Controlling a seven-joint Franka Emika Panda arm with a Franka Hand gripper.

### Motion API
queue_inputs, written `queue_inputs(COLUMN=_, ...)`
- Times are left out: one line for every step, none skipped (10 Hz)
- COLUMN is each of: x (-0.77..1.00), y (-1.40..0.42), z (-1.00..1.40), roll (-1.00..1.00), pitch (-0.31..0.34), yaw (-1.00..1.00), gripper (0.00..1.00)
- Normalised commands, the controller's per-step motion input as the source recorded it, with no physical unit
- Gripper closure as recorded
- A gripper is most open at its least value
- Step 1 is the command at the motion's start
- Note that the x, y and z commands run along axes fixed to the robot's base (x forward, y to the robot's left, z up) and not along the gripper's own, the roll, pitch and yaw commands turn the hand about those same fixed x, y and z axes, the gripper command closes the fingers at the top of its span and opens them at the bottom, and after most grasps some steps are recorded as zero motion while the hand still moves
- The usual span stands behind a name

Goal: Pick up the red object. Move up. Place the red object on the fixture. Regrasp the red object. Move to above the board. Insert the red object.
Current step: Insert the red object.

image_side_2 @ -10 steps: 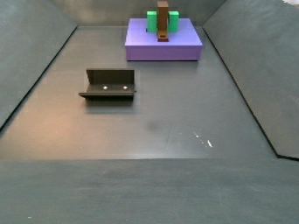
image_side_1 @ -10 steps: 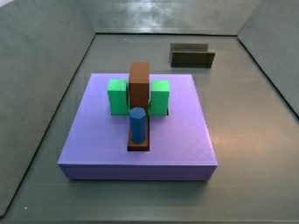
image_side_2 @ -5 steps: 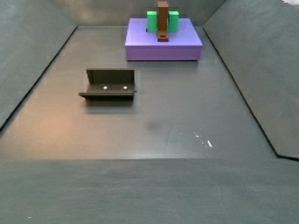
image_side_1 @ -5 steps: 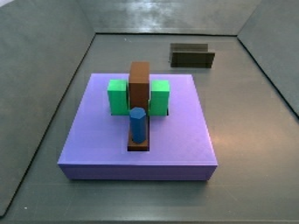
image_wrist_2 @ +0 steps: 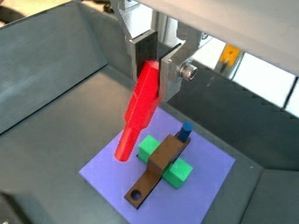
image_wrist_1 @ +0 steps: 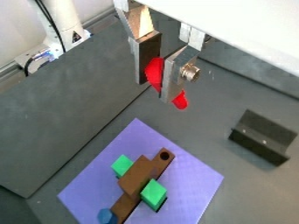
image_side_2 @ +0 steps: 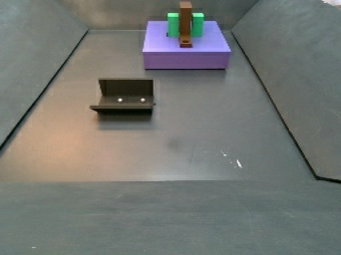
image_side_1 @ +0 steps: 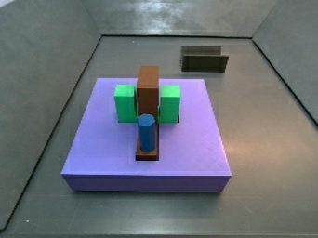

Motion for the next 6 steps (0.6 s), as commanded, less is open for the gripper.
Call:
queue_inputs(x=0.0, y=0.25, z=0.13, roll=-0.5, pitch=-0.003, yaw=-0.04, gripper=1.0)
queue_inputs(x=0.12, y=0.31, z=0.11, roll=-0.5, pitch=0.0, yaw=0.01, gripper=1.0)
queue_inputs(x=0.26, y=0.32, z=0.1, roll=-0.5, pitch=0.003, yaw=0.0, gripper=1.0)
queue_inputs(x=0.4, y=0.0, z=0.15, roll=-0.5, pitch=0.0, yaw=-0.29, gripper=1.0)
queue_inputs(x=0.3, y=0.0, z=0.23, roll=-0.5, pitch=0.0, yaw=-0.35, gripper=1.0)
queue_inputs(x=0.34, y=0.0, z=0.21, roll=-0.5, pitch=0.0, yaw=-0.31, gripper=1.0)
